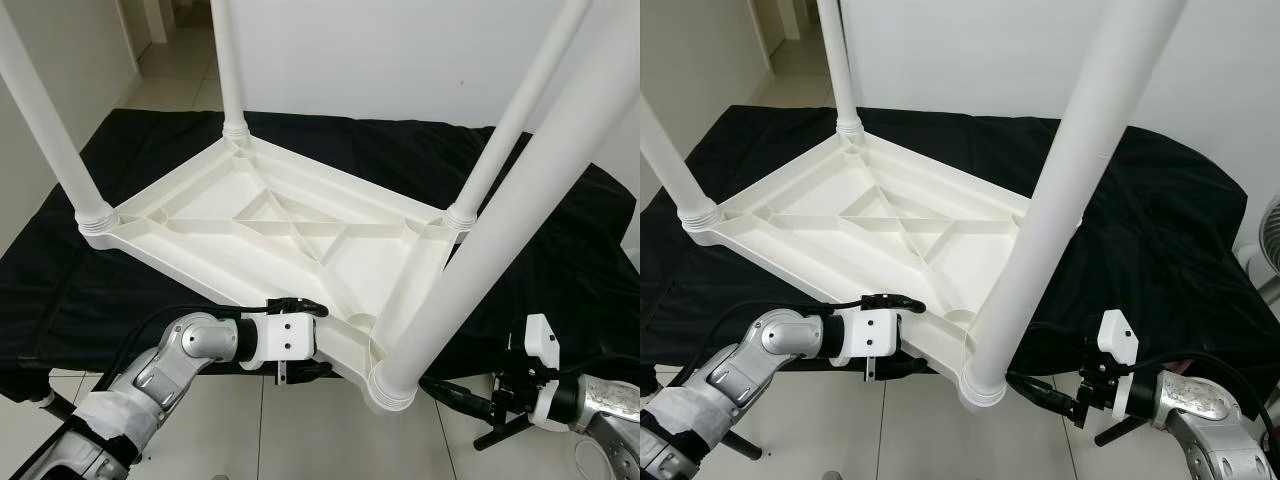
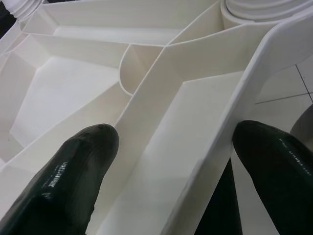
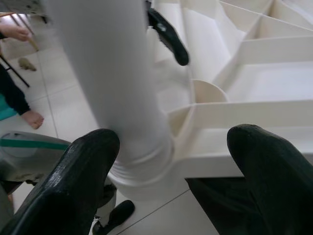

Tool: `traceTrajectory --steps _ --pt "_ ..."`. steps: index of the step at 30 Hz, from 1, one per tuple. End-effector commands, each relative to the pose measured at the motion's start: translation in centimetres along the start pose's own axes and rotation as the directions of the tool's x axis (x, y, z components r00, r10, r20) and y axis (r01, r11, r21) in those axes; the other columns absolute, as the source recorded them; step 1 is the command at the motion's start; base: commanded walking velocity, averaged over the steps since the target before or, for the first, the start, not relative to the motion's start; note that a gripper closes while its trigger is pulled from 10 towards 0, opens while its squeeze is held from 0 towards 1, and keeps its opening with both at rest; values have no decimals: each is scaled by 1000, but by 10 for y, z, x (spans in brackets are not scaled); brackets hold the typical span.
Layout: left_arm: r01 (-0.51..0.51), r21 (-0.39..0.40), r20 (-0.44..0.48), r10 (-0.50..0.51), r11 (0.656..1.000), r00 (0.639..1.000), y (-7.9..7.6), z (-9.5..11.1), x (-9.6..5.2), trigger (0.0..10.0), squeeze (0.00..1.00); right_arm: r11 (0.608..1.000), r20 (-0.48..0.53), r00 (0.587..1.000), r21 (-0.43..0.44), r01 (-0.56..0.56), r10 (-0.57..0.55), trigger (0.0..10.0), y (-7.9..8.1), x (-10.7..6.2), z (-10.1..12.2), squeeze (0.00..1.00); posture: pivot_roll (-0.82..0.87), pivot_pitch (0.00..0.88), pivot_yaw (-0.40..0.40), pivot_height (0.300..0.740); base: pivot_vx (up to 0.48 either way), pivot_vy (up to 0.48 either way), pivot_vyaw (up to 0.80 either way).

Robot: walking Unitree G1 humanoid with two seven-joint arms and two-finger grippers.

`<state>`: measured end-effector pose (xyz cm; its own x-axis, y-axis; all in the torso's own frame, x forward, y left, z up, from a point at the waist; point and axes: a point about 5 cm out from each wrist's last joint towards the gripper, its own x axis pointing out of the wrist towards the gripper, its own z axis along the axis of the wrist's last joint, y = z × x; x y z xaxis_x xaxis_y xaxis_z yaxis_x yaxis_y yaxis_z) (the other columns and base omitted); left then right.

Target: Building children table

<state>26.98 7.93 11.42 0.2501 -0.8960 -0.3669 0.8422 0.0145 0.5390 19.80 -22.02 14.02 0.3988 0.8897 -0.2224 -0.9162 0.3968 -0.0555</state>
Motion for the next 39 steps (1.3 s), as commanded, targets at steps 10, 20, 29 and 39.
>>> traceTrajectory --steps 10,20,29,39 --pt "-203 47 2 203 978 979 27 1 11 10000 16 993 40 993 -37 -109 111 10000 3 24 10 0 -97 0 -21 740 0 0 0" --pt "-209 65 29 208 976 978 29 7 11 10000 20 991 122 989 -84 100 -90 10000 -12 49 10 0 -83 0 -26 740 0 0 0" --pt "-184 -6 111 184 983 977 24 26 10 10000 0 959 152 952 -59 276 -265 10000 -37 53 2 0 -66 0 -25 740 0 0 0" --pt "-236 -183 229 275 954 934 38 49 11 10000 0 914 229 900 -79 397 -371 10000 -76 63 11 0 -77 0 -23 740 0 0 0"
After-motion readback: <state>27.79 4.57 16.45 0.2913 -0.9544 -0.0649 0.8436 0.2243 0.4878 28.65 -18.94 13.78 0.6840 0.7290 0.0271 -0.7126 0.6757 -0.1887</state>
